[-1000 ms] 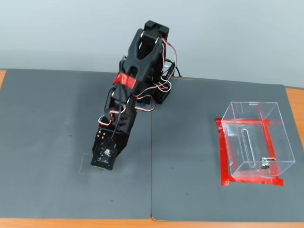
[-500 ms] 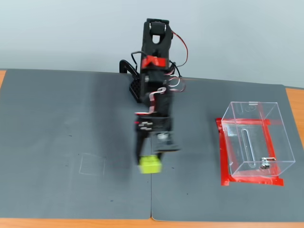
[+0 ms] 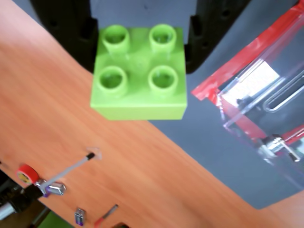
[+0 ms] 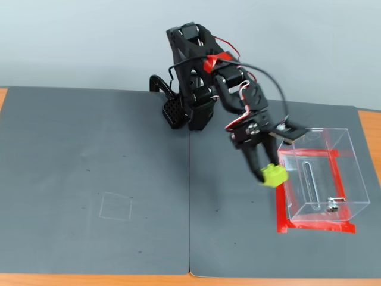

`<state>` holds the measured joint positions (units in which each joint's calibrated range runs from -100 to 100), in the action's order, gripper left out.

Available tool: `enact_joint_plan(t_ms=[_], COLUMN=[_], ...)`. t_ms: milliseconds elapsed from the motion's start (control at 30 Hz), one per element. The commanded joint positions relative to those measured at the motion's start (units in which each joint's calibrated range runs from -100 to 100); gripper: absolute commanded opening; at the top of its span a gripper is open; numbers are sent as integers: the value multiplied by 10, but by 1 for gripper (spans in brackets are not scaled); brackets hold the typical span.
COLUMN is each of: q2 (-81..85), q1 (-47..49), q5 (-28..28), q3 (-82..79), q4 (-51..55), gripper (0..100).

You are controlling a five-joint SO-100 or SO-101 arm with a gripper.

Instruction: Pick the green lego block and place it into the transparent box

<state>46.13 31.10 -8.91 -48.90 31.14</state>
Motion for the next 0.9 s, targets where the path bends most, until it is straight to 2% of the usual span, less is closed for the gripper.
enact_joint_plan(t_ms=[0,433,867], q2=[19,-53,-177], q1=[45,189,237], q5=[1,1,1], q3=[34,99,187], q4=[1,2,2], gripper=[10,10,10])
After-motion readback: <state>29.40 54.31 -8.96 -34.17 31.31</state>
